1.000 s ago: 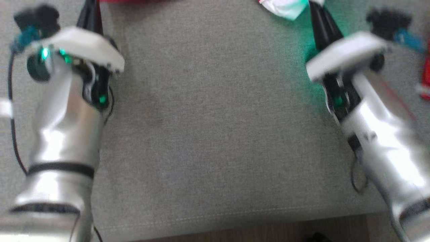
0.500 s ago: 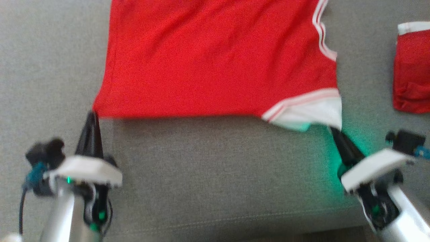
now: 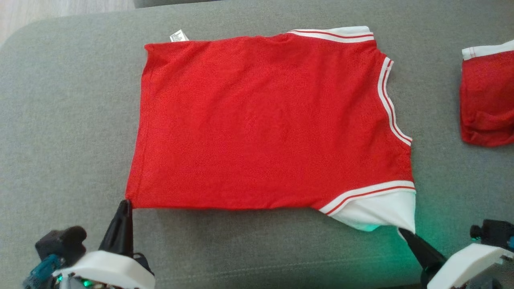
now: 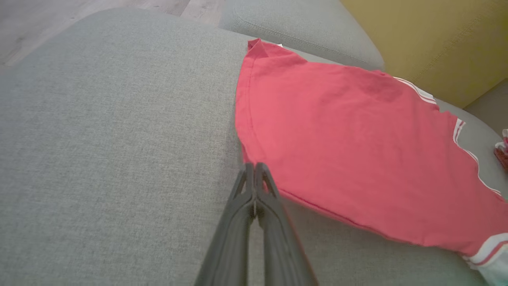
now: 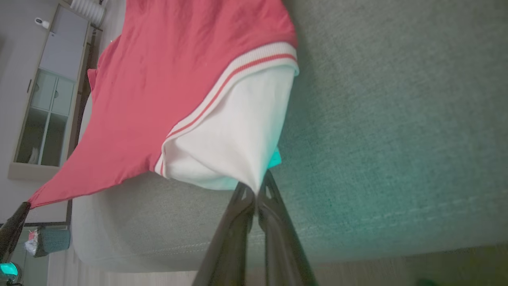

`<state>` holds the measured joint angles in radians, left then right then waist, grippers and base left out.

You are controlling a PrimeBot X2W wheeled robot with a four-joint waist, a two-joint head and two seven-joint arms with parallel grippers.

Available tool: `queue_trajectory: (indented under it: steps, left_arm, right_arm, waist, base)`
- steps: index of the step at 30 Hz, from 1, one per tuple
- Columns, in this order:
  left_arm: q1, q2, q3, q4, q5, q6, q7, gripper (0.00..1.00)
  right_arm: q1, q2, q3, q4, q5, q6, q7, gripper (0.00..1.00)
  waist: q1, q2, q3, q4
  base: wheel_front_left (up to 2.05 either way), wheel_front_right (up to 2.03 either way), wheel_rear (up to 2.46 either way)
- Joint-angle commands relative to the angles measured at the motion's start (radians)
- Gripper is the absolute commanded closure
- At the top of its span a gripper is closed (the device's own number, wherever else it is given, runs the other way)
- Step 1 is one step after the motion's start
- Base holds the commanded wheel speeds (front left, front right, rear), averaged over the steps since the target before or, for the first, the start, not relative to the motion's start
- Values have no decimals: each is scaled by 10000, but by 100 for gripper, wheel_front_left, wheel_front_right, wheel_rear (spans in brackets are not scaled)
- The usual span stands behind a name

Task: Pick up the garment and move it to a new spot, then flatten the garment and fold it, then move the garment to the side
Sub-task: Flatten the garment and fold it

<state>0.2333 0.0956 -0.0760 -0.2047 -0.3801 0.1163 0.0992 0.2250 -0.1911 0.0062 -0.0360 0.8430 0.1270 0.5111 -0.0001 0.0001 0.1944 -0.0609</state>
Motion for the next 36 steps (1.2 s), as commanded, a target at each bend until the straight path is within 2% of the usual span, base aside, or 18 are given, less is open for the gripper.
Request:
queue_trajectory:
  steps: [1, 3, 6, 10, 14, 17, 24, 30, 31, 32, 33, 34, 36]
  left_arm:
    - [-219, 107, 285, -631, -6, 71, 154, 100]
    - [-240, 179, 206, -773, 9, 55, 367, 100]
    - [-582, 404, 61, -789, -22, -86, 890, 100]
    - [-1450, 783, 18, -712, -254, -324, 1794, 100]
    - [-2527, 1077, 131, -488, -704, -598, 2486, 100]
    - [-3347, 1167, 228, -181, -1037, -708, 2843, 100]
    - [-4718, 1078, 459, 905, -1734, -904, 3001, 100]
    - [-5596, 886, 500, 2033, -1935, -1120, 2473, 100]
    - [-5698, 855, 488, 2194, -1909, -1158, 2316, 100]
    - [-5766, 809, 454, 2350, -1890, -1196, 2181, 85]
    - [-5822, 742, 450, 2470, -1880, -1218, 1996, 55]
    - [-5862, 737, 428, 2574, -1761, -1217, 1784, 0]
    - [-5874, 625, 404, 2726, -1648, -1236, 1323, 0]
  right_arm:
    - [10, 293, -290, -744, -259, 37, 615, 100]
    - [68, 764, -685, -1108, -392, 37, 1368, 100]
    - [-148, 1143, -1184, -1444, -315, 37, 2369, 100]
    - [-971, 1343, -1705, -1573, -16, 37, 3427, 100]
    - [-2150, 1396, -2102, -1343, 323, 37, 4045, 100]
    - [-3032, 1403, -2220, -867, 844, 37, 4194, 100]
    - [-4745, 1406, -2250, 395, 1079, 37, 4142, 100]
    - [-5851, 1407, -2029, 1124, 1017, 37, 3251, 100]
    - [-5945, 1407, -1967, 1106, 1016, 37, 2963, 72]
    - [-6004, 1407, -1900, 1056, 992, 37, 2648, 0]
    - [-6042, 1407, -1771, 914, 914, 37, 2330, 0]
    - [-6063, 1407, -1670, 700, 818, 37, 1873, 0]
    - [-5977, 1341, -1354, 321, 531, 37, 931, 0]
  waist:
    - [1, -1, 3, 5]
    - [1, -1, 30, 7]
    - [1, -1, 151, 4]
    - [1, -1, 444, -95]
    - [1, -1, 829, -165]
    - [1, -1, 1114, -166]
    - [1, -1, 1560, -92]
    - [1, -1, 1841, 46]
    - [1, -1, 1879, 65]
    - [1, -1, 1907, 82]
    - [1, -1, 1935, 95]
    - [1, -1, 1967, 102]
    - [1, -1, 2003, 109]
  base:
    - [0, 0, 0]
    - [0, 0, 0]
    - [0, 0, 0]
    - [0, 0, 0]
    - [0, 0, 0]
    - [0, 0, 0]
    - [0, 0, 0]
    - [0, 0, 0]
    - [0, 0, 0]
    - [0, 0, 0]
    - [0, 0, 0]
    - [0, 0, 0]
    - [0, 0, 0]
